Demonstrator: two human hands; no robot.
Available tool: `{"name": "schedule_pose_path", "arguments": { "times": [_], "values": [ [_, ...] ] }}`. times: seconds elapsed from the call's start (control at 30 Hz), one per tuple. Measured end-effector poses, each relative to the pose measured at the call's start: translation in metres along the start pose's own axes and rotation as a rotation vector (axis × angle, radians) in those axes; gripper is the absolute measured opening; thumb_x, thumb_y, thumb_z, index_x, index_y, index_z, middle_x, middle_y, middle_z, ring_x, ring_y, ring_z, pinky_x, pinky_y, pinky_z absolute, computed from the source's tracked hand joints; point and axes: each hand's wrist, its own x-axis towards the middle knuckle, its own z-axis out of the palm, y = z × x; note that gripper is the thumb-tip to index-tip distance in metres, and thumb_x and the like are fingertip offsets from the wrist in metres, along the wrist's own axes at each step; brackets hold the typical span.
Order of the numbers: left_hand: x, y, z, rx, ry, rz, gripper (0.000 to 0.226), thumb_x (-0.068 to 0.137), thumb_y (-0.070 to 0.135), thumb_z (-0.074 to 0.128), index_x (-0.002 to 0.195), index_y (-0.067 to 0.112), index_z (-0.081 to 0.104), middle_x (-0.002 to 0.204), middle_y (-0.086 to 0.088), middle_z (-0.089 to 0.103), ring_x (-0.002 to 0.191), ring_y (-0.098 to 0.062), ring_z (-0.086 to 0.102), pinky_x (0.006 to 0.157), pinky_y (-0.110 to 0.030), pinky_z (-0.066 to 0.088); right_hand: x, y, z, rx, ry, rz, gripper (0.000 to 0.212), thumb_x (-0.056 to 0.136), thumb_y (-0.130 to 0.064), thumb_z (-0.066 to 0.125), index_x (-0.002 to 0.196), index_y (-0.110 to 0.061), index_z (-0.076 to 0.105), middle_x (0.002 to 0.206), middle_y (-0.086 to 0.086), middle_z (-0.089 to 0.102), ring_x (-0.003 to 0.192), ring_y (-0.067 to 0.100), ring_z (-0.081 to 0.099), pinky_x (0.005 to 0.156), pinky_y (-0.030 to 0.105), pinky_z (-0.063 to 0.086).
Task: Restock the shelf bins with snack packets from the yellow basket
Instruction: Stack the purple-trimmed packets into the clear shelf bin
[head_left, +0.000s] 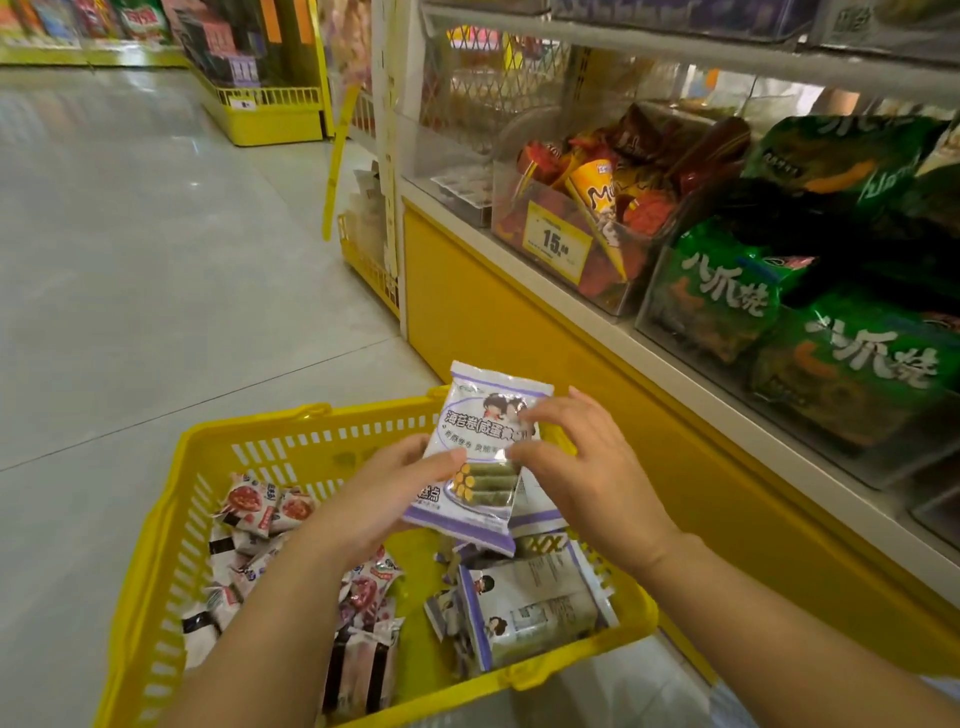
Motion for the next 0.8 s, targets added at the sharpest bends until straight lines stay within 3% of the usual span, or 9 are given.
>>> {"name": "schedule_pose_path", "arguments": {
  "times": [0.07,0.17,0.23,0.3,0.4,0.5,0.63,0.73,0.8],
  "values": [
    [0.003,-0.007,-0.001,-0.045,0.137,0.013,0.033,0.084,0.048,0.062,0.115,0.037,0.061,0.111,0.013,0.07,0.103,-0.01,0.066,0.092,-0.043,0.047,0.002,0.003,0.011,0.06,-0.066,0.257,0.039,0.082,-0.016,0.072,0.119,-0.02,0.059,0.126,0.008,0.054,0.119,0.026,0.05,0.102,0.039,0.042],
    [0.008,-0.022,-0.009,-0.02,0.351,0.035,0.035,0.087,0.055,0.056,0.119,0.041,0.054,0.121,0.017,0.06,0.114,-0.013,0.056,0.097,-0.045,0.042,-0.004,0.009,0.038,0.221,-0.391,0.661,0.06,0.09,-0.03,0.064,0.142,-0.027,0.035,0.143,-0.003,0.036,0.13,0.017,0.04,0.101,0.03,0.04],
    [0.008,-0.03,-0.014,-0.002,0.471,0.053,0.024,0.087,0.057,0.054,0.109,0.048,0.053,0.11,0.027,0.054,0.102,-0.004,0.054,0.089,-0.041,0.043,-0.012,0.008,0.062,0.237,-0.556,0.74,0.072,0.087,-0.037,0.066,0.147,-0.027,0.026,0.151,-0.002,0.026,0.137,0.019,0.032,0.107,0.032,0.034],
    [0.009,-0.037,-0.018,-0.035,0.528,0.069,0.015,0.086,0.056,0.055,0.1,0.051,0.052,0.101,0.03,0.054,0.093,0.003,0.054,0.082,-0.036,0.041,-0.017,0.005,0.081,0.208,-0.58,0.791,0.083,0.082,-0.044,0.069,0.148,-0.027,0.022,0.154,0.0,0.021,0.14,0.023,0.026,0.11,0.036,0.031],
    [0.012,-0.045,-0.022,-0.05,0.556,0.083,0.026,0.087,0.054,0.056,0.11,0.042,0.054,0.109,0.02,0.062,0.1,-0.004,0.059,0.079,-0.032,0.044,-0.018,0.002,0.105,0.138,-0.622,0.873,0.098,0.077,-0.056,0.068,0.151,-0.029,0.008,0.16,0.003,0.001,0.144,0.031,0.015,0.11,0.045,0.032],
    [0.016,-0.047,-0.021,-0.034,0.584,0.077,0.016,0.087,0.053,0.057,0.1,0.044,0.054,0.1,0.026,0.06,0.092,0.006,0.056,0.068,-0.021,0.04,-0.017,0.001,0.115,0.038,-0.656,0.853,0.105,0.078,-0.052,0.069,0.151,-0.032,-0.003,0.16,0.004,-0.011,0.143,0.035,0.017,0.107,0.045,0.038],
    [0.02,-0.042,-0.016,-0.005,0.609,0.094,0.015,0.088,0.051,0.057,0.1,0.043,0.053,0.1,0.027,0.057,0.093,0.007,0.053,0.066,-0.021,0.039,-0.005,0.007,0.094,0.257,-0.476,0.927,0.08,0.08,-0.034,0.07,0.144,-0.022,0.024,0.149,0.007,0.02,0.128,0.032,0.039,0.097,0.043,0.045],
    [0.016,-0.03,-0.011,0.012,0.631,0.143,0.025,0.09,0.049,0.055,0.113,0.04,0.051,0.104,0.027,0.056,0.095,0.005,0.053,0.067,-0.02,0.039,0.018,0.012,0.05,0.747,-0.22,1.168,0.041,0.085,-0.023,0.063,0.12,-0.024,0.041,0.125,0.006,0.046,0.104,0.026,0.057,0.075,0.039,0.053],
    [0.011,-0.018,-0.007,0.004,0.63,0.192,0.026,0.092,0.044,0.055,0.117,0.038,0.05,0.109,0.023,0.058,0.099,-0.002,0.056,0.07,-0.023,0.04,0.03,0.013,0.013,1.195,-0.16,1.368,0.03,0.088,-0.022,0.055,0.117,-0.021,0.051,0.121,0.013,0.058,0.1,0.03,0.062,0.076,0.043,0.054]
  ]
}}
